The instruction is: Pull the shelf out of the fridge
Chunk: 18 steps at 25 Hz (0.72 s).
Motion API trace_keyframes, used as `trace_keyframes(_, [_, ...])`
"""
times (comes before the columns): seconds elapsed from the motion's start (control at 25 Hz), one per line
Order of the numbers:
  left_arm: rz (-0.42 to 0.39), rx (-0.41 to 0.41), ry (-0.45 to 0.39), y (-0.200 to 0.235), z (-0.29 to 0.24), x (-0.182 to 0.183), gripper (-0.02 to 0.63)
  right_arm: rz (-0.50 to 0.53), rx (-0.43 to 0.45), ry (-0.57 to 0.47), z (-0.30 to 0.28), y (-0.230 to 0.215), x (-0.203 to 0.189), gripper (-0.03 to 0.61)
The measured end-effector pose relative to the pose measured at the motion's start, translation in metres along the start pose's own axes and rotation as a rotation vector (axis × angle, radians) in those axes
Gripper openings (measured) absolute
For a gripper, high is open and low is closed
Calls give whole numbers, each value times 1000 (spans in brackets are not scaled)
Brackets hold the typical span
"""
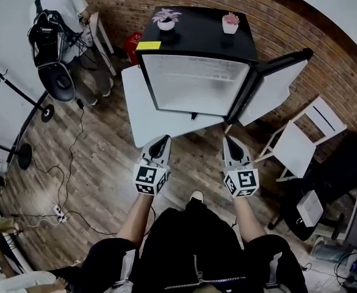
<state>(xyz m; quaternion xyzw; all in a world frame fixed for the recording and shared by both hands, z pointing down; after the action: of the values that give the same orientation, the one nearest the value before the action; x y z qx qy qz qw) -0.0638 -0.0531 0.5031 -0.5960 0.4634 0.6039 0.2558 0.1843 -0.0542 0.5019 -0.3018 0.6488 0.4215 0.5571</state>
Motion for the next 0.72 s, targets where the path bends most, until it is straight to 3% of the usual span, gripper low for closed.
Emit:
trace_keyframes(0.36, [4, 33, -21, 7, -49, 17, 23, 2, 51, -26, -50, -38, 1, 5])
trace_keyframes(0.72, [-2, -43, -12, 28, -97, 34, 23, -5, -8, -9, -80, -54, 1, 5])
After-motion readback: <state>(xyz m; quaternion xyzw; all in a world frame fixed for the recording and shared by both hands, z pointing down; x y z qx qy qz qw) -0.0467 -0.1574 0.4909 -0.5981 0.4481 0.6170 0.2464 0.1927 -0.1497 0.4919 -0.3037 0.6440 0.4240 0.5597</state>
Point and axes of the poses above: the fingertips, and each gripper's own axes: z backward along the fingers, y to its left, x out of its top, the point moved 6 cm from there along z, backward along the fingers, and after that the axes turned 14 degrees about z, right-handed, at the moved point
